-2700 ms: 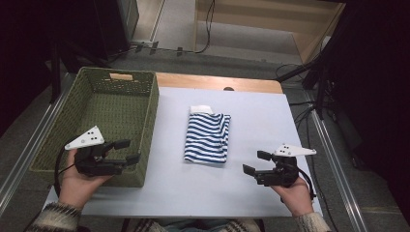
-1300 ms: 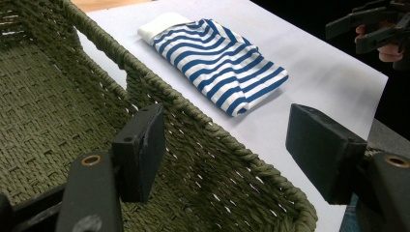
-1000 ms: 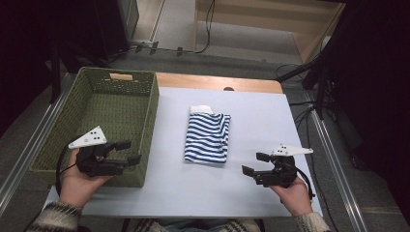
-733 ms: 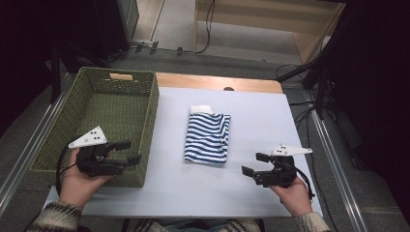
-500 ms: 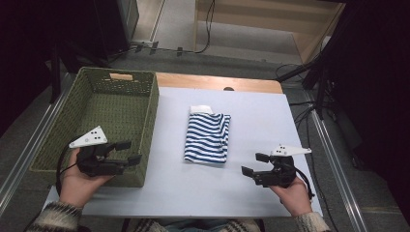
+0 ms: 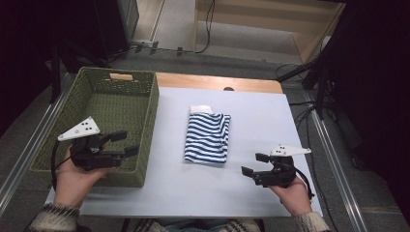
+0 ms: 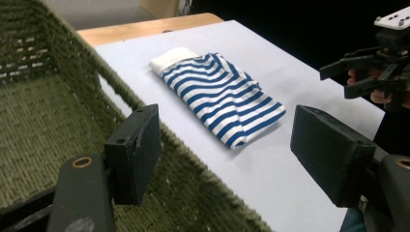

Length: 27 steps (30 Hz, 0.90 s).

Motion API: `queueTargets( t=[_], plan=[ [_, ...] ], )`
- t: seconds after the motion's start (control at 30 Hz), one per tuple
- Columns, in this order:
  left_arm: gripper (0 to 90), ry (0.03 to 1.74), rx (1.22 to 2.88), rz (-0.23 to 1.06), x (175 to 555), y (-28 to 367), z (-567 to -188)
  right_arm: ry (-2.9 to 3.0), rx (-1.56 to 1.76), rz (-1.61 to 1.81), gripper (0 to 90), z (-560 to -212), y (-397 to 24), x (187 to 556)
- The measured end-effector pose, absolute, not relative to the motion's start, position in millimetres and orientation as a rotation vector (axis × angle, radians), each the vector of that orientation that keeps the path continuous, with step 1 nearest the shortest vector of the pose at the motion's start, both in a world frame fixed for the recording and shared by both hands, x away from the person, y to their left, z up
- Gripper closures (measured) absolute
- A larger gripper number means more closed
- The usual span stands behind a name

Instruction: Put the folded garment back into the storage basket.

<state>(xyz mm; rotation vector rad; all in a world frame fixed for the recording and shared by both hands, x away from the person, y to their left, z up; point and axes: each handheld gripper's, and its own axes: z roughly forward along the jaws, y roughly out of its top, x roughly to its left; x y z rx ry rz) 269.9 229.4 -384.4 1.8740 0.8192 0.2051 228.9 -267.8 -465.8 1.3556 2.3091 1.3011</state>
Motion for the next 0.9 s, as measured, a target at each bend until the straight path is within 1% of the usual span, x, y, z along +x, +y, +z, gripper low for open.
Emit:
queueTargets(
  t=[0.07, 0.13, 0.23, 0.33, 0.37, 0.4, 0.47, 0.63, 0.8, 0.9],
  plan=[
    [24.5, 0.814, 1.893, 0.21, 271, 226, -381, 2.305, 1.352, 1.3, 14.6, -466, -268, 229],
    [24.6, 0.808, 1.911, 0.231, 271, 222, -378, 2.305, 1.352, 1.299, 14.6, -466, -269, 229],
    [26.0, 0.806, 1.919, 0.169, 274, 218, -375, 2.304, 1.359, 1.298, 14.6, -466, -268, 229],
    [27.1, 0.807, 1.926, 0.142, 278, 214, -372, 2.304, 1.358, 1.296, 14.6, -466, -268, 229],
    [30.4, 0.803, 1.928, 0.129, 280, 213, -371, 2.304, 1.359, 1.296, 14.6, -466, -268, 229],
    [36.2, 0.794, 1.93, 0.136, 280, 212, -370, 2.308, 1.358, 1.294, 14.6, -467, -268, 230],
    [36.9, 0.792, 1.929, 0.156, 282, 211, -368, 2.309, 1.357, 1.292, 14.6, -467, -269, 230],
    [37.3, 0.782, 1.93, 0.121, 288, 207, -363, 2.314, 1.365, 1.284, 14.6, -468, -269, 230],
    [41.7, 0.813, 1.947, 0.089, 294, 203, -360, 2.315, 1.366, 1.285, 14.6, -469, -269, 230],
    [41.8, 0.817, 1.966, 0.072, 298, 200, -359, 2.32, 1.361, 1.281, 14.6, -470, -269, 231]
  ],
)
